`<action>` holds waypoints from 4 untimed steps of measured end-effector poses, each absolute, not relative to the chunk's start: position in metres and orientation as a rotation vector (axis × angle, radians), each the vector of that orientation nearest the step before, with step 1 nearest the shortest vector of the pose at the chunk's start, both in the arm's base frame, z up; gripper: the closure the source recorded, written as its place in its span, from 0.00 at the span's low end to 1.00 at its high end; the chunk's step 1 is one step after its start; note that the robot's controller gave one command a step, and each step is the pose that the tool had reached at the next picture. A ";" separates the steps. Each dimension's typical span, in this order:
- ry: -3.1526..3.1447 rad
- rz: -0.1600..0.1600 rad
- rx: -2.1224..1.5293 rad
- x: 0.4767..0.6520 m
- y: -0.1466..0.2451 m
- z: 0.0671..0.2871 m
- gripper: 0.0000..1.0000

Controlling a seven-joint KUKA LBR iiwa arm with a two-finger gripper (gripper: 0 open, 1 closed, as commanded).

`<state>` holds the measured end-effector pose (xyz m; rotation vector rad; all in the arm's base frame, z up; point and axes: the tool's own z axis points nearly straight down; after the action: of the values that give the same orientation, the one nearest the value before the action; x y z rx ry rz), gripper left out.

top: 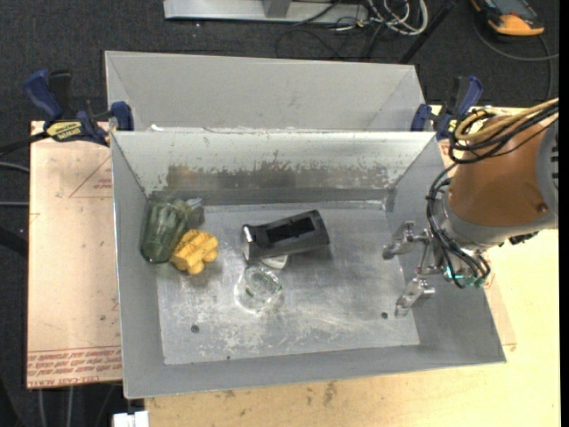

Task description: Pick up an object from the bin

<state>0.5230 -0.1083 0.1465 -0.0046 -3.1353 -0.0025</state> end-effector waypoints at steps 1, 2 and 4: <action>-3.138 -0.002 -0.003 0.524 -0.108 0.148 0.00; -3.141 -0.001 -0.001 0.525 -0.108 0.149 0.00; -3.132 -0.002 0.254 0.572 -0.087 0.248 0.00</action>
Offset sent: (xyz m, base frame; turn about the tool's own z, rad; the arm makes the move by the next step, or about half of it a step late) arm 0.0397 0.0297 0.0182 -0.4544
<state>0.5722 -0.0874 0.2479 0.2545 -3.1325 -0.0018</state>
